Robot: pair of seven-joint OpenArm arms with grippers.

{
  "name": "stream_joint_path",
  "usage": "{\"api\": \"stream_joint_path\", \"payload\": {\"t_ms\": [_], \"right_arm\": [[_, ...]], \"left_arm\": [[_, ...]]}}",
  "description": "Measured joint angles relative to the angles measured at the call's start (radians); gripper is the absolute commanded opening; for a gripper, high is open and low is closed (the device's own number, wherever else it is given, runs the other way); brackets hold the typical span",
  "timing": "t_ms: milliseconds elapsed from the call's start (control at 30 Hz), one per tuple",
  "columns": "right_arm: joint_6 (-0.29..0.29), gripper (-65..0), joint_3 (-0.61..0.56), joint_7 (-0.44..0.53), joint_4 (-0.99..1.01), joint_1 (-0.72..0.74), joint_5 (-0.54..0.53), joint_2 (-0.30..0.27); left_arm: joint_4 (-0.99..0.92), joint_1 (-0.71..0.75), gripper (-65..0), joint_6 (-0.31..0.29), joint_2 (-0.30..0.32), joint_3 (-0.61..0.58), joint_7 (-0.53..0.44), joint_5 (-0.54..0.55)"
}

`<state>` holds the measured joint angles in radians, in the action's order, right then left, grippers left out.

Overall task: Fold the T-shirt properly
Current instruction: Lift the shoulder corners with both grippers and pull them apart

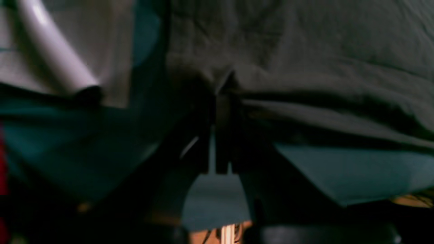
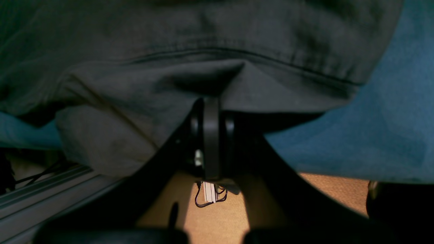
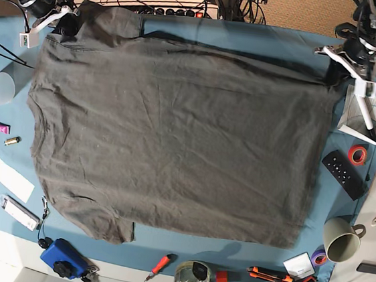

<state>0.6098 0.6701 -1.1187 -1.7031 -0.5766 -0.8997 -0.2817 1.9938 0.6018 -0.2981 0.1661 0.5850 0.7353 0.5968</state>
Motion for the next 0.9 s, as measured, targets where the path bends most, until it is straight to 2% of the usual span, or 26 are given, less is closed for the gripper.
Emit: {"api": "stream_joint_path", "payload": {"t_ms": [33, 167, 333, 467, 567, 633, 733, 900], "right_arm": [[0.000, -65.0, 0.000, -0.002, 0.000, 0.000, -0.002, 0.000], [0.000, -65.0, 0.019, -0.044, 0.000, 0.000, -0.051, 0.005], [0.018, -65.0, 0.095, -0.138, 0.003, -0.003, -0.112, 0.026], [0.049, -65.0, 0.177, -0.229, 0.005, -0.006, -0.238, 0.066], [0.072, -65.0, 0.225, -0.232, 0.006, -0.025, -0.305, 0.074], [0.078, -65.0, 0.242, -0.232, 0.006, -0.043, -0.305, 0.069], [0.084, -65.0, 0.244, -0.232, 0.006, -0.074, -0.307, 0.070], [0.084, -65.0, 0.245, -0.231, 0.006, -0.099, -0.385, 0.071]], "left_arm": [[0.008, 0.003, -65.0, 0.015, 0.000, 0.015, 0.000, -0.002], [0.020, 0.048, -65.0, 0.013, 0.000, 0.043, -0.002, 0.002], [0.019, 0.099, -65.0, 0.009, 0.000, 0.043, -0.002, 0.025], [0.019, 0.119, -65.0, 0.009, 0.000, 0.043, 0.005, 0.030], [0.019, 0.128, -65.0, 0.009, 0.000, 0.043, 0.026, 0.032], [0.021, 0.138, -65.0, 0.009, 0.000, 0.043, 0.028, 0.034], [0.033, 0.165, -65.0, 0.009, 0.000, 0.043, 0.031, 0.034], [0.077, 0.184, -65.0, 0.009, 0.000, 0.043, 0.031, 0.032]]}}
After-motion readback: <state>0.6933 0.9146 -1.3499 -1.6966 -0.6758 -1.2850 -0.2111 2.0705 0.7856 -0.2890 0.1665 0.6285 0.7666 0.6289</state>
